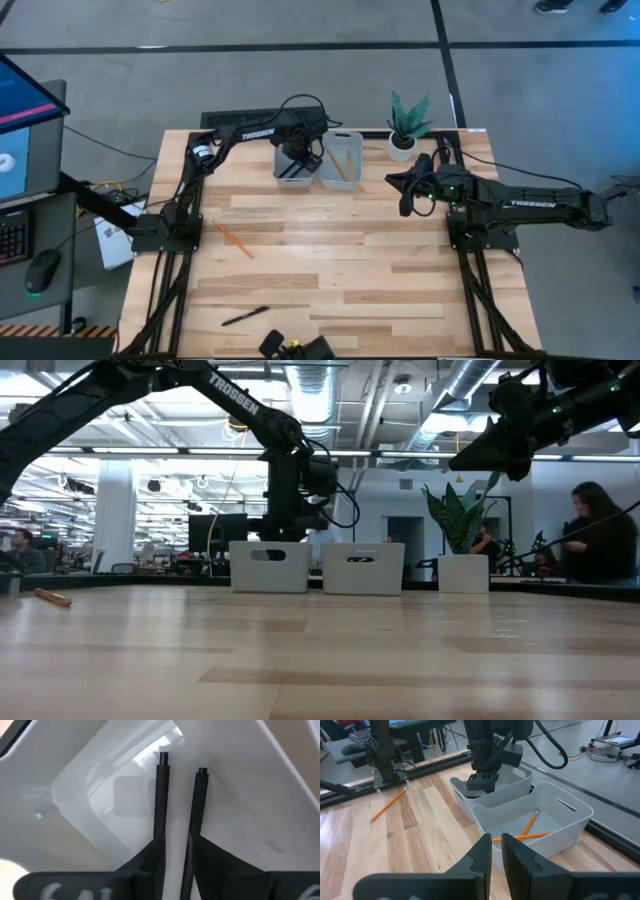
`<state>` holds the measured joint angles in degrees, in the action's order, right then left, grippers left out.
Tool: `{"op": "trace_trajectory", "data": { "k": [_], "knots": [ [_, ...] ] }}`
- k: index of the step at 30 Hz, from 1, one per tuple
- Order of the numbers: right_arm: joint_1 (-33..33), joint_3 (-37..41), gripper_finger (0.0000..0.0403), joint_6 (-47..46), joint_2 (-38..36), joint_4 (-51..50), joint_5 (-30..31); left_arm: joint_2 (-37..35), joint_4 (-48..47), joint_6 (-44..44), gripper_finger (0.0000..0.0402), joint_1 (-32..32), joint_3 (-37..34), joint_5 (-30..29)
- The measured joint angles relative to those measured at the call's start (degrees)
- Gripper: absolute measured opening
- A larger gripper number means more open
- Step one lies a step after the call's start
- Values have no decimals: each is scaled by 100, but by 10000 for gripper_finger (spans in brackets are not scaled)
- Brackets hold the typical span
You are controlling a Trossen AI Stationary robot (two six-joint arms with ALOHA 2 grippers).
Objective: Sort pens & pencils
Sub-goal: Put the black pen into the left gray bin
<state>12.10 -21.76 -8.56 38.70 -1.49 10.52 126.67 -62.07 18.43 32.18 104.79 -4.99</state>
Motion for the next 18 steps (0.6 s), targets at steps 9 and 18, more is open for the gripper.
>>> {"op": "trace_trajectory", "data": {
  "k": [9,18],
  "knots": [
    [0,0,66,-2,2,-134,0,-383,-205,-146,78,-28,4,-75],
    [0,0,66,-46,2,-114,-2,-1550,-171,-383,78,-295,4,-337]
  ]
}}
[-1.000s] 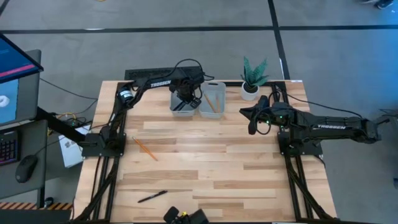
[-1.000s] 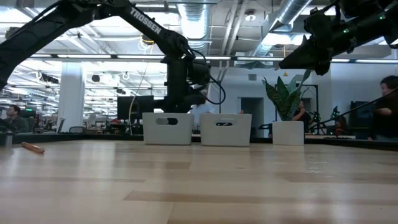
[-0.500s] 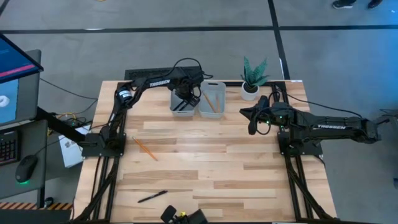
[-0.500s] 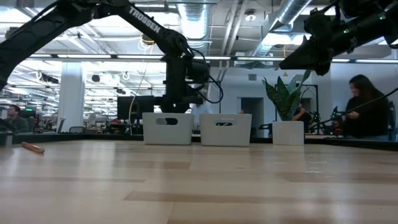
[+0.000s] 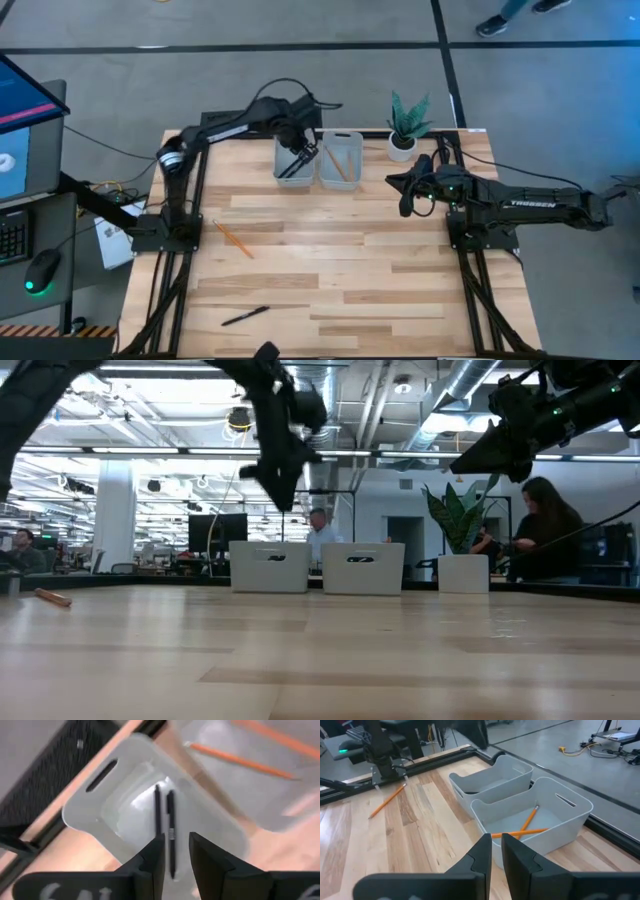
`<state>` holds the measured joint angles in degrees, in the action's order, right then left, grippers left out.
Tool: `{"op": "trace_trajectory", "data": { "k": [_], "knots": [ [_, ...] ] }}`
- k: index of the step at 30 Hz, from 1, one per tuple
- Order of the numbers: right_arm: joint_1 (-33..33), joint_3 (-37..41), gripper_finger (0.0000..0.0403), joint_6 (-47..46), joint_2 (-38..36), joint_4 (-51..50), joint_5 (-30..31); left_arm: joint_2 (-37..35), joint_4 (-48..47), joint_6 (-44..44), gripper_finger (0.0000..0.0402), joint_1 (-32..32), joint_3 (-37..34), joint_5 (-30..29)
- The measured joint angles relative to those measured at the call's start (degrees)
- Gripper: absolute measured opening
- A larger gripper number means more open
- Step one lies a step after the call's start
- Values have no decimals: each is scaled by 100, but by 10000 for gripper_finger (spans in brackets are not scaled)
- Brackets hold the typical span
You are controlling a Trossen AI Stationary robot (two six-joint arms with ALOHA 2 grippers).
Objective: Sort pens & pencils
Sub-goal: Put the black pen into the left gray bin
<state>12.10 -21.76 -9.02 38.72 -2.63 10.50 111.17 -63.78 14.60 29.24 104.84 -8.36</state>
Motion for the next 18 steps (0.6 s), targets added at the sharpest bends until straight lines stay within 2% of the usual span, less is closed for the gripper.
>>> {"op": "trace_trajectory", "data": {
  "k": [6,11,18],
  "knots": [
    [0,0,66,0,-1,-6,0,-986,-17,-48,78,-497,0,-157],
    [0,0,66,-2,0,-32,0,-1774,-190,-11,77,-1076,0,-626],
    [0,0,66,-2,-2,-20,0,-2678,-601,731,77,-1962,0,-1178]
  ]
}}
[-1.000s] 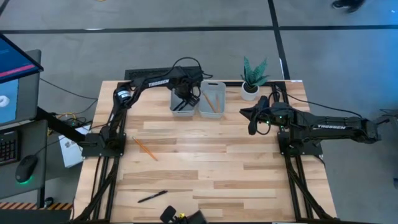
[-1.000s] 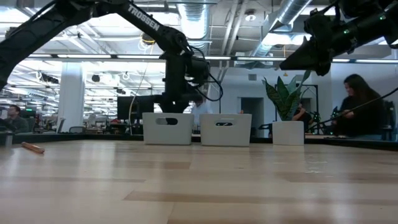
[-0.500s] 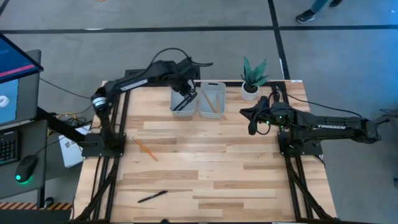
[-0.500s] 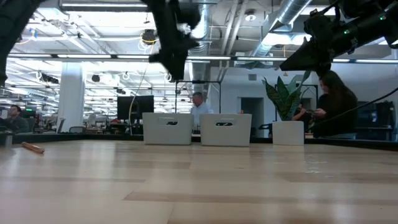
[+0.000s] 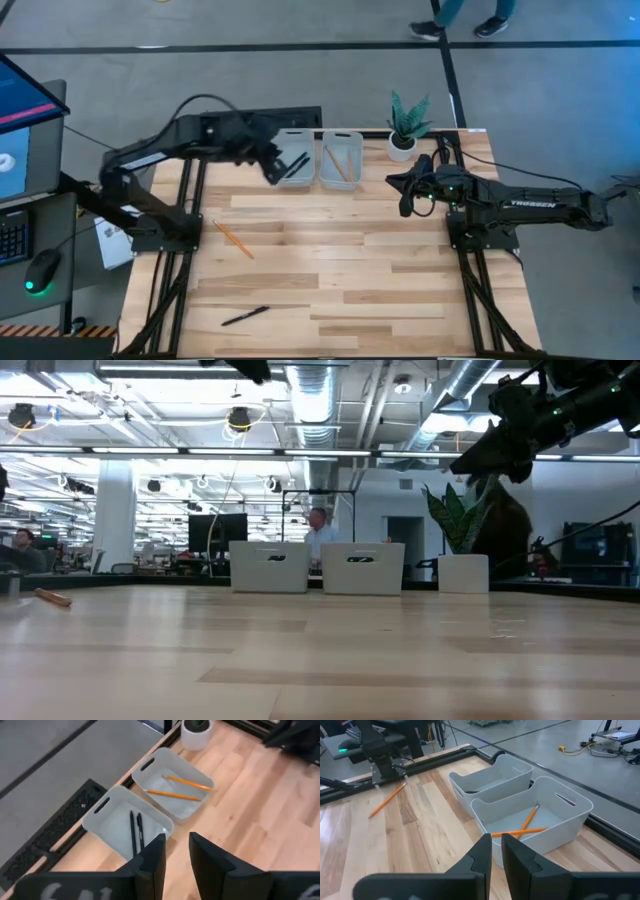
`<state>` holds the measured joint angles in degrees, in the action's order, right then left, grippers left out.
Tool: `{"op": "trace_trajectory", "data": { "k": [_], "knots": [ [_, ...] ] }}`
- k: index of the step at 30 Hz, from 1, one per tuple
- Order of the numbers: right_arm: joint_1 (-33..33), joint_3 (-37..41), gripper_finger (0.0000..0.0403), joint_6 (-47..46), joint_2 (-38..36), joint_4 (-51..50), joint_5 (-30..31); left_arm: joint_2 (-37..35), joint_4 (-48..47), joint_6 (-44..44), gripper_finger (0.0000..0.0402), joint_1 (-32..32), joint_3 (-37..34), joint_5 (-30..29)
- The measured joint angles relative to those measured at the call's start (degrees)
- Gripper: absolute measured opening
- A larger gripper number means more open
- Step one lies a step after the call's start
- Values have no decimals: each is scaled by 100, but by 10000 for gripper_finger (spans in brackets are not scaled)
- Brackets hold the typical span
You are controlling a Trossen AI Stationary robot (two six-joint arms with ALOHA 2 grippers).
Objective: Sort pens & pencils
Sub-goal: Put the black pen into the left gray bin
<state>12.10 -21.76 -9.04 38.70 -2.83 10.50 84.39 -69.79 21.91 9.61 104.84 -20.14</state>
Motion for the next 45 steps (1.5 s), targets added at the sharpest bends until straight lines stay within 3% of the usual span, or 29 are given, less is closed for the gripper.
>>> {"op": "trace_trajectory", "data": {
  "k": [10,20,27,32,37,42,45],
  "knots": [
    [-7,0,66,-7,2,24,0,-287,-871,1056,77,-1383,-2,-612],
    [-9,0,66,-155,1,24,-13,-277,-1041,1735,77,-2716,-7,-778],
    [-9,0,66,-160,0,27,-13,-280,-1136,2724,77,-3344,-522,-1018],
    [-9,0,66,-159,0,28,-13,-270,-1170,3434,88,-3587,-1207,-429],
    [-9,0,66,-160,0,28,-13,-275,-929,3963,133,-3748,-2082,-35],
    [-7,0,66,-157,2,30,-13,-275,385,4064,180,-3935,-3140,217],
    [-7,0,66,-157,1,28,-13,-275,1522,4288,196,-4045,-3695,710]
  ]
}}
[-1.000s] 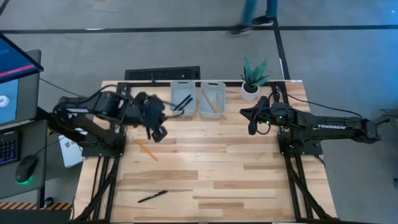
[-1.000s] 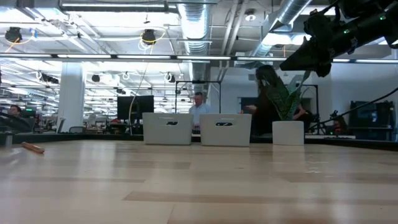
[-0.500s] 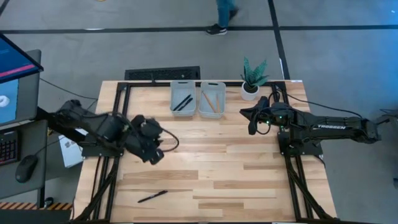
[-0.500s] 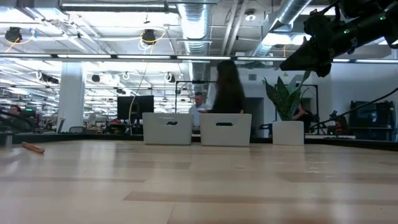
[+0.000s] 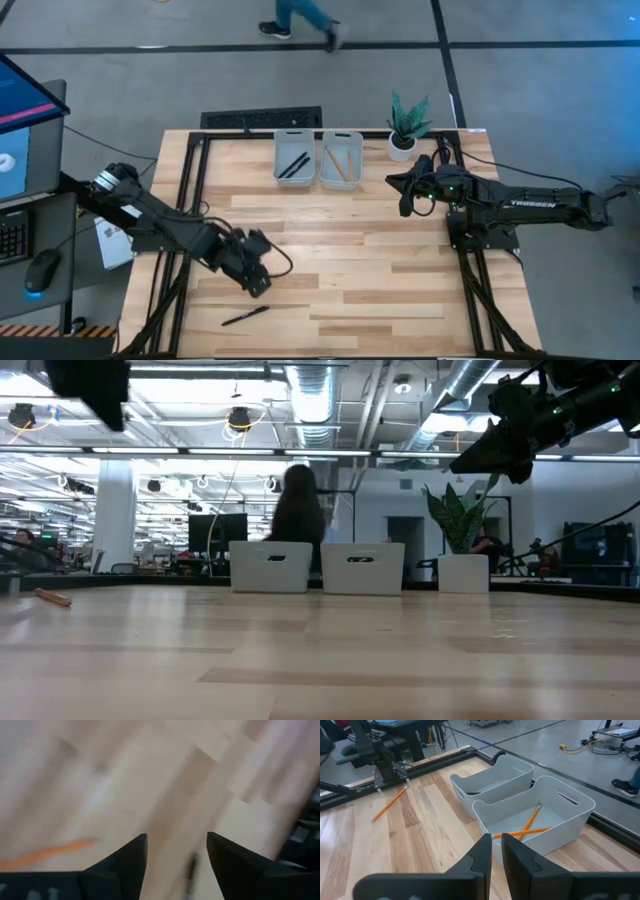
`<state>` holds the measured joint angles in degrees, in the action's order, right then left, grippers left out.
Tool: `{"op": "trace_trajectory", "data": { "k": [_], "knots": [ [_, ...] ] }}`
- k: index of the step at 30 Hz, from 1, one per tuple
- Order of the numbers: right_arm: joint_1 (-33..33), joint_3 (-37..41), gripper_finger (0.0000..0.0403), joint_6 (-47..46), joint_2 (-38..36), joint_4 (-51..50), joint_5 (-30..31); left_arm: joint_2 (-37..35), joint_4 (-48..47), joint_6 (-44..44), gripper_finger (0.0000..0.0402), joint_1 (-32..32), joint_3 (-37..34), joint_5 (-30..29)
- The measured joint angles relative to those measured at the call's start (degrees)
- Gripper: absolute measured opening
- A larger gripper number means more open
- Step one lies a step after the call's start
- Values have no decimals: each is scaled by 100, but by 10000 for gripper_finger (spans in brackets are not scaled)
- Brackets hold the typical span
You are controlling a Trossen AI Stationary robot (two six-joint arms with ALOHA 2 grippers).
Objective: Sort pens & pencils
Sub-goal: Put the black pen into the left gray bin
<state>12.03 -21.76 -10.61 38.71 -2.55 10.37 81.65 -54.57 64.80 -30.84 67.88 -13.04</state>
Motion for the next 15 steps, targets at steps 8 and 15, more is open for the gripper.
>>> {"op": "trace_trajectory", "data": {
  "k": [8,15],
  "knots": [
    [0,0,66,8,0,-2,9,2,1516,915,208,-459,-733,313],
    [0,0,66,12,0,-4,13,2,1591,1292,209,-693,-851,225]
  ]
}}
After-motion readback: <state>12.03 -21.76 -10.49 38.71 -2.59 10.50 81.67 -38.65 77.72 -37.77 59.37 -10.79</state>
